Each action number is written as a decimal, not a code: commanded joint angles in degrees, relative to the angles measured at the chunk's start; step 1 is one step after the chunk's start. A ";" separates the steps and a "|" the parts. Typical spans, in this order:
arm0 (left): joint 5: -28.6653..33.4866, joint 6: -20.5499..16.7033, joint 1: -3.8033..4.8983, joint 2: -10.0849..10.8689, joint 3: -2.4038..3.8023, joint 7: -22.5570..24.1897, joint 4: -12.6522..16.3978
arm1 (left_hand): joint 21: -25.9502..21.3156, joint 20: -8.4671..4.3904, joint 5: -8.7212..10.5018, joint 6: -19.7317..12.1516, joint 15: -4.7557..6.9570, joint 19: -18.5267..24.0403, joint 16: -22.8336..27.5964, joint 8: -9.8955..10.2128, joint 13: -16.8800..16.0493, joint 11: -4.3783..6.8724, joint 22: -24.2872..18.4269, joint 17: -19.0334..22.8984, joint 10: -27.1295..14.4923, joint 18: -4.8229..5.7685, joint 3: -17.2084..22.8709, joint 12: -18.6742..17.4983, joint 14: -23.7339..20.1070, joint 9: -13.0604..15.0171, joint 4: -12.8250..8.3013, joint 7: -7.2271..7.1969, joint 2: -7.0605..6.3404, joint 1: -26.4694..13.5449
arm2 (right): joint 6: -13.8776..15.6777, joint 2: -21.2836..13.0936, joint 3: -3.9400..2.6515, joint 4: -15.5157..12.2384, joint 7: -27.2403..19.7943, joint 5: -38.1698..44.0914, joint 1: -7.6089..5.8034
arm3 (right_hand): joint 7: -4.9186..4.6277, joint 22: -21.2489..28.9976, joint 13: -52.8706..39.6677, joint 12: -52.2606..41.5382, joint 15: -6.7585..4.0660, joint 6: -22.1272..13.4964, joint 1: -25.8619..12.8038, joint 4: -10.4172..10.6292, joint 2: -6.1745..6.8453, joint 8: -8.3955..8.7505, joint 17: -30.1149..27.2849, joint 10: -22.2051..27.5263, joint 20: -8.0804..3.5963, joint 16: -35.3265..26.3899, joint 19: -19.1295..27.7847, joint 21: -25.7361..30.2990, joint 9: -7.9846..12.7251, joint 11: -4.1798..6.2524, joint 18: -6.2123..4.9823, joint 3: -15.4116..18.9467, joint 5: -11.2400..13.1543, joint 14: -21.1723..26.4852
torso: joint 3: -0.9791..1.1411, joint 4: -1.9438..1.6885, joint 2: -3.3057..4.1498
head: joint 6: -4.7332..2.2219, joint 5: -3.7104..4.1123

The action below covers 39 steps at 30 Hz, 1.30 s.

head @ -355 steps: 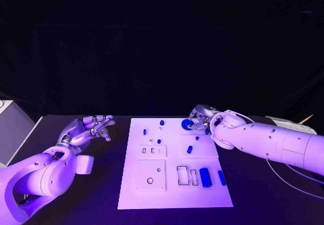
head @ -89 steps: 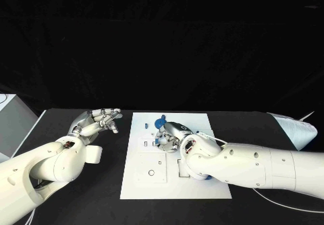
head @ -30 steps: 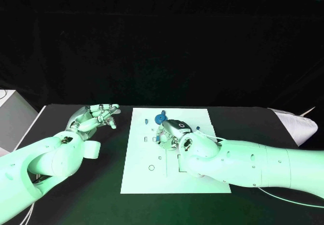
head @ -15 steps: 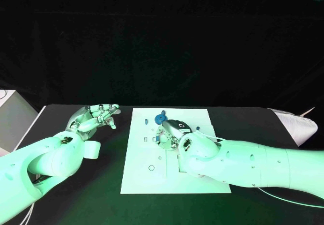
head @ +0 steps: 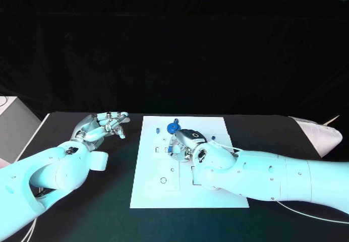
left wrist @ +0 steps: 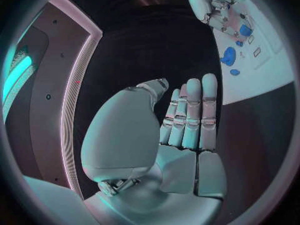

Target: Assemble the parts on the task board

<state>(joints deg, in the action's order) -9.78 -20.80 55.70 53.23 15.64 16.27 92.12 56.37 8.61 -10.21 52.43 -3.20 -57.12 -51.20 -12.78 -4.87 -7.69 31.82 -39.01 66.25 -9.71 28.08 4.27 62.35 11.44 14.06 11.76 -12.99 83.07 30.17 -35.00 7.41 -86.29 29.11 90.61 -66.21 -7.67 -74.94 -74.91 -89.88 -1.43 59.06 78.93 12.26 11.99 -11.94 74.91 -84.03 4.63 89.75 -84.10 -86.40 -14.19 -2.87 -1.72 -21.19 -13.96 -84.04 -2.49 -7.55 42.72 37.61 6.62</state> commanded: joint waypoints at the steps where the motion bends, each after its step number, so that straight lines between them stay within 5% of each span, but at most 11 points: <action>1: -0.14 0.84 0.03 -0.04 0.04 0.22 0.17 | 0.28 -0.08 0.31 -0.31 -0.02 0.29 -0.32 -0.21 -0.08 0.08 0.06 0.09 -0.33 -0.85 0.32 -0.21 -0.38 0.05 0.11 -0.05 0.16 -0.54 | -0.93 0.01 0.04 -0.02 -0.09 0.26 0.08 | 0.00 -11.30 -15.09 -0.12 0.15 -0.68 -0.54 0.27 0.17 0.30 15.09 -5.97 -0.19 0.25 -4.19 0.20 0.12 -0.10 0.60 -0.03 0.27 -5.96 | 0.01 0.03 0.02 | -0.01 -0.04; 13: -0.15 0.90 0.03 -0.06 0.04 0.11 0.12 | 0.28 -0.08 0.31 -0.31 -0.02 0.29 -0.32 -0.21 -0.08 0.08 0.06 0.09 -0.33 -0.85 0.32 -0.21 -0.38 0.05 0.11 -0.05 0.16 -0.54 | 0.96 -0.02 0.07 0.01 -0.99 0.17 0.07 | -0.62 -11.17 -15.09 -0.12 0.75 -2.42 -1.58 1.01 1.13 0.66 15.09 -5.97 0.40 0.25 -4.12 0.41 0.42 -0.71 0.55 1.55 3.32 -5.96 | 0.04 0.01 0.03 | -0.06 0.01; 19: -0.15 1.00 0.03 -0.06 0.04 -0.03 0.11 | 0.28 -0.08 0.31 -0.31 -0.02 0.29 -0.32 -0.21 -0.08 0.08 0.06 0.09 -0.33 -0.85 0.32 -0.21 -0.38 0.05 0.11 -0.05 0.16 -0.54 | 1.50 -0.06 0.08 0.00 -1.32 0.00 0.07 | -0.80 -11.06 -14.30 0.96 0.99 -3.69 -1.81 3.12 1.23 0.57 15.09 -5.01 0.69 0.25 -4.06 0.59 0.61 -0.95 0.51 5.88 7.68 -5.96 | 0.03 0.04 0.04 | -0.06 0.02; 31: -2.30 0.90 0.03 -0.63 0.03 -2.49 -0.46 | 0.68 0.02 0.38 -0.62 -0.04 0.81 -0.51 -0.13 -0.41 0.23 0.23 0.27 0.49 -0.87 0.08 0.40 -0.62 0.15 0.30 -0.14 -0.08 -1.11 | 4.58 -2.02 0.09 -1.99 -2.87 -0.21 0.09 | -1.39 -11.03 -13.82 1.59 1.41 -5.93 -2.49 4.47 1.29 0.95 15.09 -4.42 1.02 0.25 -4.04 0.72 1.06 -1.44 0.49 11.95 10.02 -5.96 | 0.09 -0.06 -0.07 | -0.17 -0.09; 34: -4.54 0.11 0.04 -1.07 0.03 -4.53 -1.08 | 1.47 -0.57 0.54 0.02 0.96 0.98 -2.26 -0.68 -2.73 1.68 0.59 -0.40 5.74 -0.96 -1.00 4.72 0.34 0.53 -0.18 -1.09 -0.39 -1.36 | 6.96 -3.42 0.08 -2.98 -6.39 -1.93 0.05 | -1.72 -10.95 -13.78 1.62 1.64 -6.77 -3.12 4.57 1.14 1.40 15.09 -4.38 1.23 0.25 -3.99 0.83 1.29 -1.73 0.47 13.58 10.03 -5.96 | 0.11 0.10 -0.20 | -0.29 -0.09; 35: -5.77 -0.15 0.05 -1.40 0.03 -5.89 -1.49 | 2.29 -1.30 0.37 1.94 1.81 0.75 -4.29 -2.58 -5.00 2.58 1.00 -1.49 7.12 -0.96 -2.11 8.01 1.15 1.43 -0.68 -2.00 -0.14 -1.46 | 8.15 -4.17 0.06 -3.40 -9.11 -3.41 -0.01 | -1.91 -10.88 -13.62 1.83 1.77 -7.28 -3.11 4.59 0.93 1.71 15.09 -4.17 1.34 0.25 -3.95 0.93 1.43 -1.90 0.44 13.96 9.87 -5.96 | 0.11 0.15 -0.35 | -0.25 -0.20; 39: -10.62 0.28 0.09 -3.08 0.04 -11.12 -3.19 | 6.24 -2.18 0.16 -0.27 2.54 0.29 -22.15 -6.50 -20.00 3.64 4.08 -20.59 1.33 -0.60 -4.42 27.01 10.46 3.51 -0.75 -2.54 0.26 -2.03 | 10.72 -6.58 -0.09 -4.55 -18.55 -10.30 -0.60 | -2.06 -10.40 -13.47 2.01 2.01 -7.16 -0.72 4.35 -0.77 1.77 15.09 -3.97 1.64 0.25 -3.69 1.51 1.47 -2.09 0.29 12.86 7.71 -5.96 | 0.04 0.10 -0.87 | -0.34 -0.64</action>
<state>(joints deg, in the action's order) -14.91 -20.91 55.73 50.46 15.64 10.56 89.09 62.35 6.41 -9.95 52.55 -0.63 -56.50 -71.64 -19.11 -23.75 -3.99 35.69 -57.67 67.58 -9.70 23.98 29.77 71.74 14.84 13.31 9.27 -12.69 81.40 36.68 -41.47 7.44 -90.51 20.37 86.30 -66.62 -9.71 -74.91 -74.94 -88.06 0.20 51.69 77.83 16.62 11.44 -10.17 74.91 -83.95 5.87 89.75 -84.10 -85.07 -12.68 -4.65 -1.72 -8.07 -6.01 -84.01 -2.41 -7.48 42.28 37.28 6.17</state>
